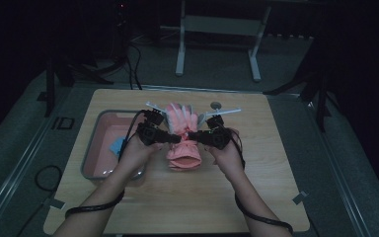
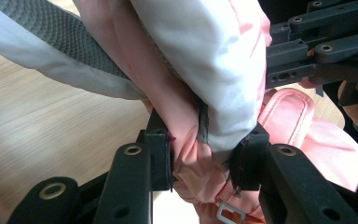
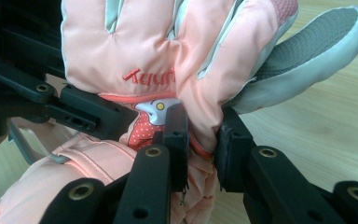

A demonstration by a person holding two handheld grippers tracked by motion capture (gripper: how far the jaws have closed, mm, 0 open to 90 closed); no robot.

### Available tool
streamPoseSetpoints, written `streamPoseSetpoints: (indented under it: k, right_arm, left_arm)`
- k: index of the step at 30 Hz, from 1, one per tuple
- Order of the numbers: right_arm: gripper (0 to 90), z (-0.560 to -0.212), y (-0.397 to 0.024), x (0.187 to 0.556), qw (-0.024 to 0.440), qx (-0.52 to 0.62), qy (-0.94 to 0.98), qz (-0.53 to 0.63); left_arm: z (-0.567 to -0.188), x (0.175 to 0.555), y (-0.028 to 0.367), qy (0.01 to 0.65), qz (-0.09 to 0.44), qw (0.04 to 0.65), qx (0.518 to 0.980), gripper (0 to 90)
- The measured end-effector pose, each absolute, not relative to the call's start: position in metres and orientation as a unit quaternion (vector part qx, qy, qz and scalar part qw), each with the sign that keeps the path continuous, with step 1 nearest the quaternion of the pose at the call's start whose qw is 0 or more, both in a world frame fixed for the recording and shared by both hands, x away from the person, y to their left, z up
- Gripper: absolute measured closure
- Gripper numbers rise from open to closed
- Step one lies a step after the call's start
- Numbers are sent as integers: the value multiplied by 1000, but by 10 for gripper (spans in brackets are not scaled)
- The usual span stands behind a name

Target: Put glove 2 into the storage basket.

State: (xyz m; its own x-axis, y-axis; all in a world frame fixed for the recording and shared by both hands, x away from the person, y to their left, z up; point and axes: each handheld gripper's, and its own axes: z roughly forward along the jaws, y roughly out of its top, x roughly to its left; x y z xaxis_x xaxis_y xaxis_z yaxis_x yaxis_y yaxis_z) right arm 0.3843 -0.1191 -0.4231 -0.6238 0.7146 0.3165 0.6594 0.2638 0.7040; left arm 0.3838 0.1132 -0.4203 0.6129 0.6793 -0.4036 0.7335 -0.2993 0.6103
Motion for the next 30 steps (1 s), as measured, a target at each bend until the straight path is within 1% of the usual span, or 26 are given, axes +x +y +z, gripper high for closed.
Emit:
streamPoseSetpoints:
  k: [7,16,25,30]
  right_arm:
    - [765,-416,-85,387,21,420,799,429]
    - [765,-409,-30,390,15,406,803,435]
    - [765,-415,20,397,-7,396,805,442]
    - [765,-424,42,399,-12,393,806,442]
  left_arm:
    - [-410,380,149,450,-28,390,803,658]
    - [-398,375,200,469,-12,380,797,658]
    - [-401,373,250,489,-10,370,790,658]
    - [-409,374,269,499,-11,365,786,657]
